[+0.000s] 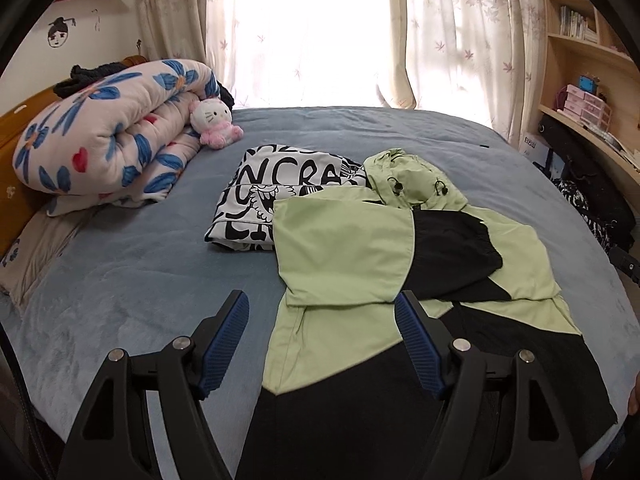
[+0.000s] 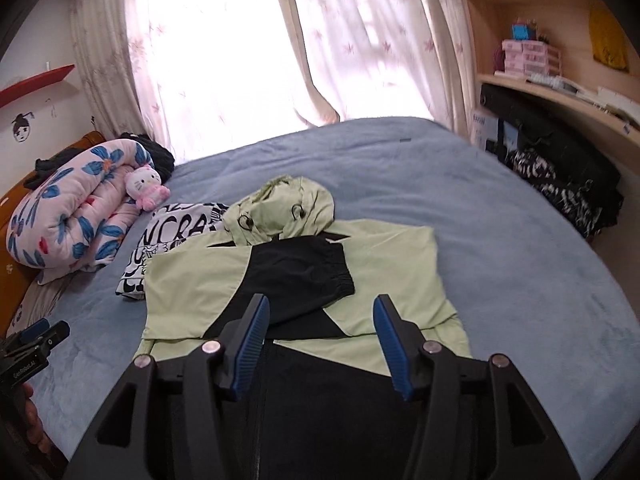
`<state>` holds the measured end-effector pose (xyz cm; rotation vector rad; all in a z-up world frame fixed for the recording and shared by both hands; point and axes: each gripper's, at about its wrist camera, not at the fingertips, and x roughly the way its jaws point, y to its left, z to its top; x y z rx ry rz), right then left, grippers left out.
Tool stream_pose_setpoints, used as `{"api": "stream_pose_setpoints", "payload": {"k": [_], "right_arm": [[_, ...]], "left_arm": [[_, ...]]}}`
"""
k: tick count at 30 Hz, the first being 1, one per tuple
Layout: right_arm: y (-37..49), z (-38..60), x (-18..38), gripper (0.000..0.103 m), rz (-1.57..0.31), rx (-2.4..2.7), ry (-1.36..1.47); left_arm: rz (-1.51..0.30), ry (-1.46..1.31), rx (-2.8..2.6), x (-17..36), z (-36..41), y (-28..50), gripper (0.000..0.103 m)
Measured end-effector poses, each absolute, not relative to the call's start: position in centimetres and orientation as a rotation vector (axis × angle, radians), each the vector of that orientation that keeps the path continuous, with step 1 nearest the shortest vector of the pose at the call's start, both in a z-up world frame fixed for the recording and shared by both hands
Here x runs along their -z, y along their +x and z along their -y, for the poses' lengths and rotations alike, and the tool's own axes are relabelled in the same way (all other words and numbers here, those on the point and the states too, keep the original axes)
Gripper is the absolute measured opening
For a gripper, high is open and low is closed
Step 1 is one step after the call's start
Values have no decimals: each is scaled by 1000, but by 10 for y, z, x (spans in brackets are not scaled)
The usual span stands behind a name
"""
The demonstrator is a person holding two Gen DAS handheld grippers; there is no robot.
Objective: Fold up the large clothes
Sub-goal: 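Release the jacket and pull both grippers back above the folded jacket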
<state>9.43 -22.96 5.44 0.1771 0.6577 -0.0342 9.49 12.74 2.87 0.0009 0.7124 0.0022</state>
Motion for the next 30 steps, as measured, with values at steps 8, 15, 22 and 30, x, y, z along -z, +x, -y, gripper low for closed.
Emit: {"api": "stream_pose_setpoints", "payload": {"k": [8,15,22,30], "right_arm": [[41,237,-62,57,-618,38,150],[1,244,-45,59,-629,48,128],[-37,248,-17,63,-654,70,82],[-69,263,12,64,-702,103,76]], "left_arm": [[-723,-14,6,-28,-125,47,74],[-740,-26,3,-10,-128,10,74],[-779,-27,-11,17,-139,-21,74],[-822,-27,-14,44,-150,-40,74]]}}
